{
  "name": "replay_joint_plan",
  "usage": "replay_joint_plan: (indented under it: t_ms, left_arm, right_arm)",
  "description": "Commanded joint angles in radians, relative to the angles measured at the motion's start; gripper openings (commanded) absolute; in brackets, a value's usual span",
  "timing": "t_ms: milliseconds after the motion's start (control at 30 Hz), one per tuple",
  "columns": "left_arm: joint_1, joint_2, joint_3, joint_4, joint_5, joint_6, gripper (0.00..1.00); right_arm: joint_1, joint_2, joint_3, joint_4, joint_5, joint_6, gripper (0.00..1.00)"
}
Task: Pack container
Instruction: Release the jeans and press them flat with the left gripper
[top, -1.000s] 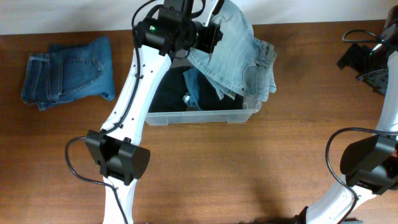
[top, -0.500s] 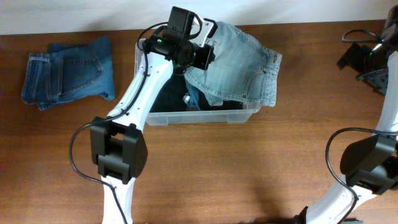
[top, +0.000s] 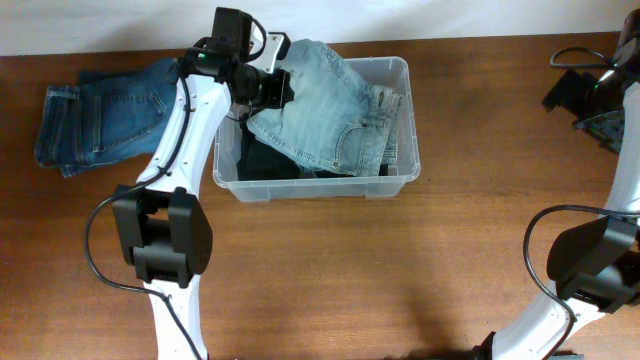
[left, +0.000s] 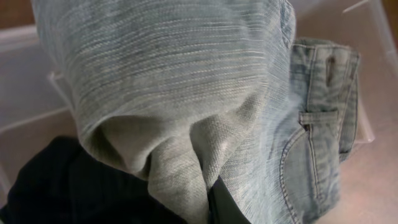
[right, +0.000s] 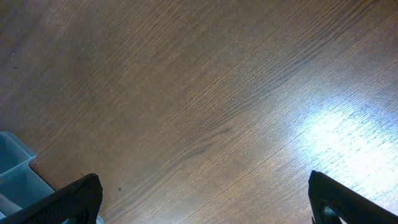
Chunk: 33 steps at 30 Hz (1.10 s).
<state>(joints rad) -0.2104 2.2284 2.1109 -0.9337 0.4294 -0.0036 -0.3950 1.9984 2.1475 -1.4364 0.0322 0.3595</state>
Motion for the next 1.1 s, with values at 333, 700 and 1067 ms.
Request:
replay_joint_plan:
  t_ms: [333,700,1067]
  left_arm:
    - [0.011,-0.016,-0.055,-0.082,-0.163,-0.275,0.08]
    - [0.008,-0.016,-0.055,-0.205,-0.221,-0.325,0.08]
    - [0.010,-0.016,-0.055,-0.190,-0.237,-0.170,0.97]
  right_arm:
    - [0.001,0.005,-0.006,0.000,-0.002,0.001,0.98]
    - [0.001,0.005,-0.006,0.000,-0.002,0.001,0.99]
    - [0.001,0.005,-0.006,0.000,-0.002,0.001,0.98]
